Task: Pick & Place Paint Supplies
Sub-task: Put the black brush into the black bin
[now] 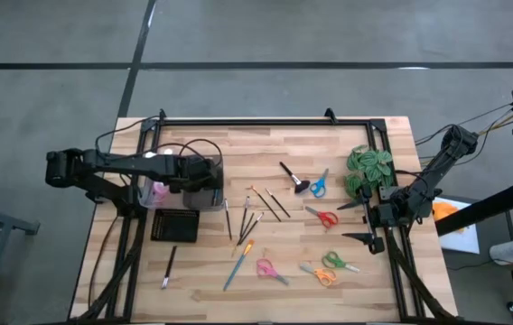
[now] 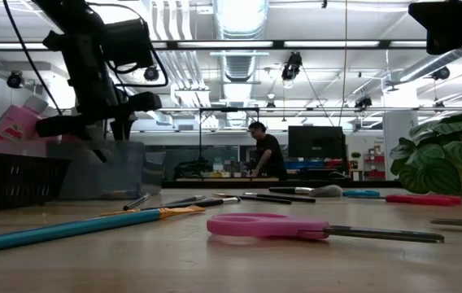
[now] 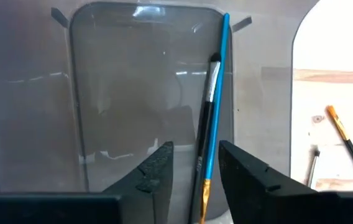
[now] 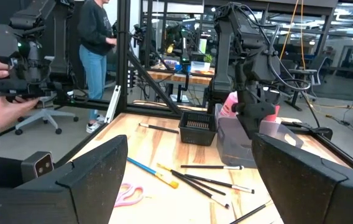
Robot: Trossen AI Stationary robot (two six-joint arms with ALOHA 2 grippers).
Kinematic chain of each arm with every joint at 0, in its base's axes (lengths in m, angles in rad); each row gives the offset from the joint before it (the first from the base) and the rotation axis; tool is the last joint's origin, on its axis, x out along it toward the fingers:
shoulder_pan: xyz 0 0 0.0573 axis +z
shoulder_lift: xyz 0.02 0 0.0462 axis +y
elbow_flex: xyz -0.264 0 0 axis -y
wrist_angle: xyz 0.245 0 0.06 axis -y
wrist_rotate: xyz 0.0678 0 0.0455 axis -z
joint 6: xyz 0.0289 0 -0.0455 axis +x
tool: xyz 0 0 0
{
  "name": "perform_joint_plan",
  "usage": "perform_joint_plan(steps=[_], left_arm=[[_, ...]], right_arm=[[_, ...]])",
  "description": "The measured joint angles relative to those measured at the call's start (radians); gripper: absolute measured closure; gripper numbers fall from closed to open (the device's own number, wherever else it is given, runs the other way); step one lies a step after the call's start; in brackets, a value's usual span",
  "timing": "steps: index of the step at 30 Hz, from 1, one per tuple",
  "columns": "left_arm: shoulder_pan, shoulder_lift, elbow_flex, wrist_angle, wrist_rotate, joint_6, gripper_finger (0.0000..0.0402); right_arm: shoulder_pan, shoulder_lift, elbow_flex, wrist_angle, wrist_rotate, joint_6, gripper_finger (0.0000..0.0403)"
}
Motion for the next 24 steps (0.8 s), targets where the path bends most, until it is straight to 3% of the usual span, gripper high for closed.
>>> perform_joint_plan(steps=[11,24], left_arm=[[-0.018,-0.001,0.096,-0.153,0.01,0.0,0.0265],[-0.092,-0.052,0.099,-0.289,0.017,-0.031,0.0265]], right_arm=[[0.0,0.0,0.0,0.0,0.0,0.002,0.0062],[0.0,0.0,0.0,0.0,0.0,0.002,0.0062]])
